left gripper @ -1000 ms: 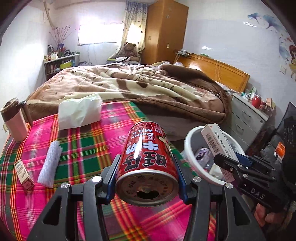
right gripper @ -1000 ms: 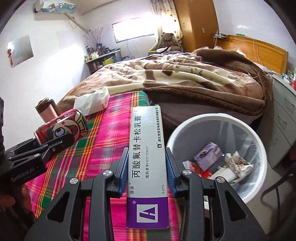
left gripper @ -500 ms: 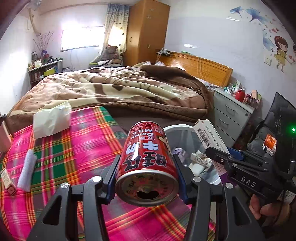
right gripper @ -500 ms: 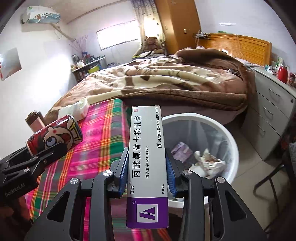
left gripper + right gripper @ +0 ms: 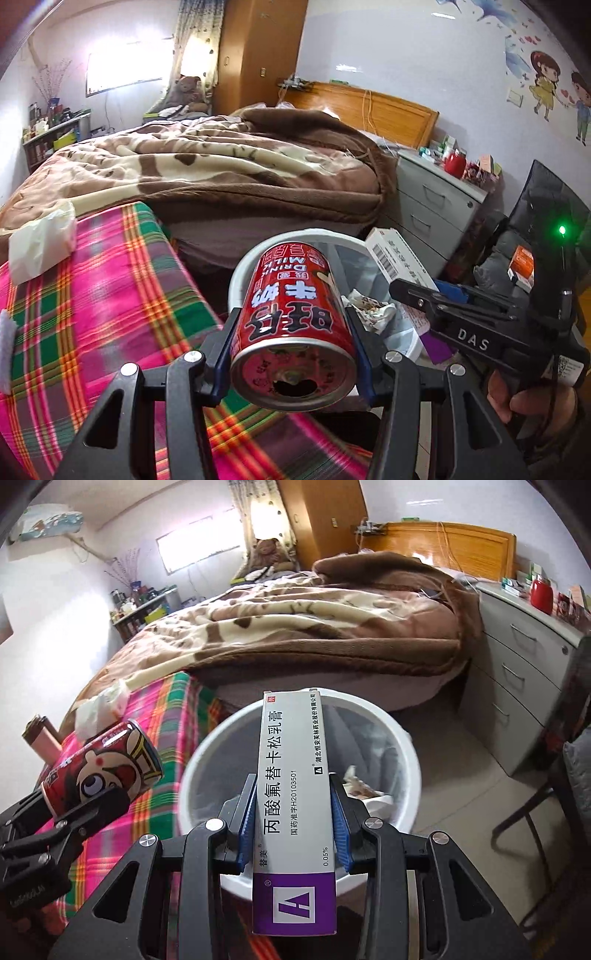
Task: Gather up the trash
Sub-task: 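Carry the cream box and red can over the white wastebasket, then open both grippers to drop the box and can into the wastebasket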
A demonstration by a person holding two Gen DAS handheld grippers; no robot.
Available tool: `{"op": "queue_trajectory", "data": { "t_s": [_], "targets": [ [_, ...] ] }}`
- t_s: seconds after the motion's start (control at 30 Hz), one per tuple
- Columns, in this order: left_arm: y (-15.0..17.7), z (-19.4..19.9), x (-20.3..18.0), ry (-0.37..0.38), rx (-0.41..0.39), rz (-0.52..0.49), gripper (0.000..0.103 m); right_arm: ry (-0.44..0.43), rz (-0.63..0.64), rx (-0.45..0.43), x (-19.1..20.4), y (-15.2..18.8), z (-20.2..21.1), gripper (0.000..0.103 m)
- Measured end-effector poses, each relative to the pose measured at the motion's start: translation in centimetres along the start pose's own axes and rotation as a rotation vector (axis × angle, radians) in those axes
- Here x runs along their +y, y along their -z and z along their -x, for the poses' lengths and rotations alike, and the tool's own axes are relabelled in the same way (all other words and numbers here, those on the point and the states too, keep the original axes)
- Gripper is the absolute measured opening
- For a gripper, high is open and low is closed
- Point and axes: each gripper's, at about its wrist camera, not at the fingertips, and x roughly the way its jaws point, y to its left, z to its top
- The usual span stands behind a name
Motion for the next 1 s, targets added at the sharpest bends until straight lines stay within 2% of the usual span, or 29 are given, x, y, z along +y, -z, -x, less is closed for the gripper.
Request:
{"op": "queue_trajectory", "data": {
  "t_s": [0.4,0.73,0.77,0.83,0.87,0.9,0.97,1.0],
  "targets": [
    [-0.2,-2.9,-3.2,0.009,0.052,-0.032,0.054,0.015,-0.012,0.039,-2.8,-0.7,-1.8,0.037],
    [-0.2,-4.5,-3.7,0.013,0.073,-0.022,0.055,0.006,0.006,0.08,-4.0,-0.9,-3.1,0.037],
    [-0.3,-4.4,-3.7,0.012,0.068,-0.019,0.056,0.012,0.01,0.086,-3.9,-1.0,-3.3,0.037],
    [-0.3,-4.3,-3.6,0.003,0.065,-0.014,0.066,0.009,0.016,0.108,-3.9,-1.0,-3.7,0.037],
    [-0.3,-4.2,-3.4,0.007,0.061,-0.009,0.067,0.005,0.015,0.11,-3.9,-0.9,-3.7,0.038],
    [-0.3,-4.1,-3.3,0.016,0.058,-0.005,0.067,0.002,0.015,0.109,-4.0,-0.9,-3.7,0.043],
    [-0.3,-3.9,-3.2,0.014,0.055,0.002,0.068,-0.005,0.016,0.099,-3.9,-0.8,-3.4,0.066],
    [-0.3,-3.9,-3.1,0.012,0.053,0.001,0.069,-0.008,0.016,0.095,-3.9,-0.8,-3.3,0.067]
  ]
}}
